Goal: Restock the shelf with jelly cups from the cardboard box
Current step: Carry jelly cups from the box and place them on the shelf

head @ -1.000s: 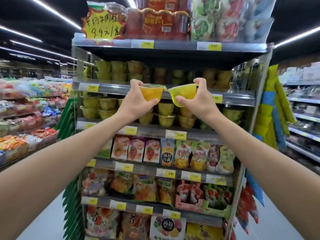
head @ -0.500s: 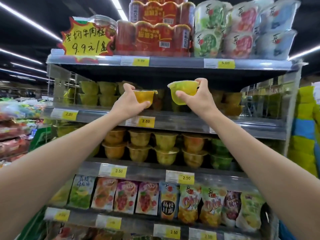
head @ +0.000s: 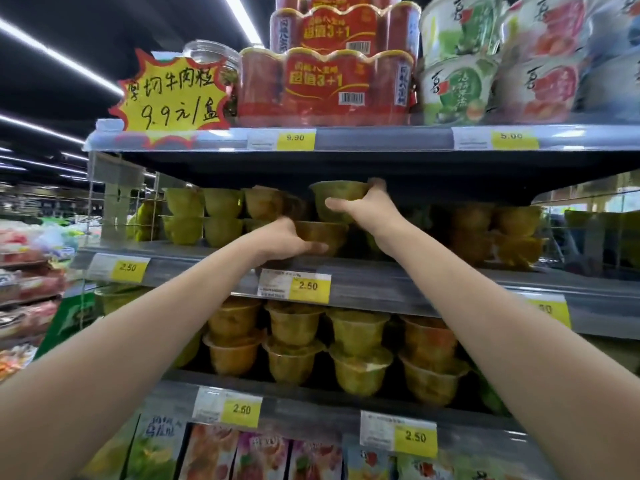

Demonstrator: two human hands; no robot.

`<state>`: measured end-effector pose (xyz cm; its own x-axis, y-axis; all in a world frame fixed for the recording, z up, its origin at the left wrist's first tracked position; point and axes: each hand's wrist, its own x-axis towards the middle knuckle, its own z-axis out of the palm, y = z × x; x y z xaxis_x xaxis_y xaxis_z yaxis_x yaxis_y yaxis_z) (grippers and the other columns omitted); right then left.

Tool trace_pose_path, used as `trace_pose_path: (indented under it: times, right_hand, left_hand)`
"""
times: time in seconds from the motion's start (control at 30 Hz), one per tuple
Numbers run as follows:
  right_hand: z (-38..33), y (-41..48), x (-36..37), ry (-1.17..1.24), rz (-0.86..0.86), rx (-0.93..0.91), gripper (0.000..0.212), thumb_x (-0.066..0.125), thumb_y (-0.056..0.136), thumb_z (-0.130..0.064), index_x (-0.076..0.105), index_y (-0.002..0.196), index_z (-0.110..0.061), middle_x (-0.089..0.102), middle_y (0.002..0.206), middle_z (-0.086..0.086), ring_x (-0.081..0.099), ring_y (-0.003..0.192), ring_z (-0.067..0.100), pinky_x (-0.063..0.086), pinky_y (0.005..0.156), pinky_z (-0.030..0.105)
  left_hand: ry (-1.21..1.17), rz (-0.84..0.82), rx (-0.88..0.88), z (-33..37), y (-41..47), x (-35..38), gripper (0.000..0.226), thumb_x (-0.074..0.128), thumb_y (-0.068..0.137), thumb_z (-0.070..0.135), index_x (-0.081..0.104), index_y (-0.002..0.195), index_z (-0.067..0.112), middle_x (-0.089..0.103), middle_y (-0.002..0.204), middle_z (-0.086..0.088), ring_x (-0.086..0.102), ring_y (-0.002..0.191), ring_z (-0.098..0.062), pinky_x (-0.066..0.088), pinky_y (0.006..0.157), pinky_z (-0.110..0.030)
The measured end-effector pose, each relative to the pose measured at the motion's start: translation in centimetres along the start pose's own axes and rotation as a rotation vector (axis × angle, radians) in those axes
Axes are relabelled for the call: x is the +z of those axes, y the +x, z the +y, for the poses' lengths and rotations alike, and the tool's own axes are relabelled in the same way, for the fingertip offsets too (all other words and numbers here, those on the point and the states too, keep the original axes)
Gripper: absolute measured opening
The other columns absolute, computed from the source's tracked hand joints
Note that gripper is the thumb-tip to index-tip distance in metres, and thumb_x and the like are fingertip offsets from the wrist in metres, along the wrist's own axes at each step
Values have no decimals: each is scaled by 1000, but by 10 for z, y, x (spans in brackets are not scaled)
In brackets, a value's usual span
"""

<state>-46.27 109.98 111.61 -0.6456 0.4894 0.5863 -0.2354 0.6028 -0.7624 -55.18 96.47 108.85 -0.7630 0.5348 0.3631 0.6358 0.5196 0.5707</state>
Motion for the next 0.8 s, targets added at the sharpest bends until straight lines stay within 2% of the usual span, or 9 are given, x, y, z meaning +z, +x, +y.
trace_pose_path:
  times: [0.1, 0.2, 0.33, 0.43, 0.5, 0.57, 0.67, 0.7, 0.8]
  right_hand:
    - [3, 11, 14, 36, -12, 54, 90, 78, 78, -32, 22, 145, -10, 46, 129, 3, 45, 117, 19, 39, 88, 28]
    - [6, 20, 25, 63, -33, 111, 89, 82, 71, -36, 34, 142, -9, 52, 131, 4, 50, 121, 22, 45, 95, 35]
    - [7, 27, 30, 73, -71, 133, 62, 79, 76, -29, 51, 128, -10, 60, 116, 3, 56, 105, 19, 47, 85, 31]
    - [8, 35, 34, 51, -92, 136, 67, 80, 75, -31, 51, 132, -11, 61, 123, 6, 57, 112, 23, 49, 93, 35]
    - [8, 42, 37, 30, -97, 144, 62, 81, 74, -30, 55, 127, -10, 62, 122, 7, 59, 112, 25, 49, 96, 39]
    - [11, 48, 41, 31, -104, 156, 54, 82, 74, -28, 60, 120, -9, 65, 117, 6, 62, 107, 24, 51, 95, 39]
    - [15, 54, 44, -6, -116, 170, 63, 84, 71, -34, 60, 124, -10, 66, 119, 7, 63, 107, 25, 51, 96, 40]
    - [16, 55, 45, -15, -122, 168, 65, 83, 70, -36, 59, 126, -10, 65, 120, 7, 62, 108, 24, 51, 96, 40]
    - [16, 55, 46, -48, -121, 166, 72, 82, 71, -40, 55, 131, -11, 63, 123, 6, 61, 111, 24, 50, 97, 39]
  left_hand:
    - [-27, -3, 15, -5, 10, 0, 75, 75, 70, 57, 51, 126, 13, 60, 112, -1, 56, 97, -20, 47, 84, -34]
    - [-75, -14, 49, -8, 15, -1, 62, 78, 72, 48, 57, 122, 18, 60, 108, 2, 55, 94, -17, 41, 82, -28]
    - [-88, -49, 52, -13, 23, -2, 52, 76, 78, 40, 60, 121, 15, 62, 108, -2, 54, 93, -17, 38, 81, -25]
    - [-65, -87, 35, -15, 30, -4, 55, 74, 79, 41, 58, 125, 13, 62, 117, -5, 53, 95, -18, 38, 82, -25]
    - [-41, -104, 20, -14, 34, -5, 57, 72, 81, 41, 56, 127, 11, 62, 113, -6, 53, 92, -18, 38, 81, -26]
    - [-15, -121, 11, -14, 38, -5, 52, 69, 84, 40, 57, 124, 9, 62, 101, -6, 55, 83, -16, 40, 74, -25]
    - [43, -138, 15, -14, 43, -6, 49, 67, 86, 42, 59, 120, 8, 61, 90, -3, 53, 67, -11, 38, 57, -22]
    - [62, -142, 16, -14, 44, -6, 49, 66, 86, 44, 59, 120, 8, 62, 89, -3, 53, 68, -11, 38, 57, -22]
    - [121, -155, 1, -14, 49, -5, 55, 62, 87, 50, 58, 123, 8, 64, 96, -4, 57, 83, -18, 41, 73, -26]
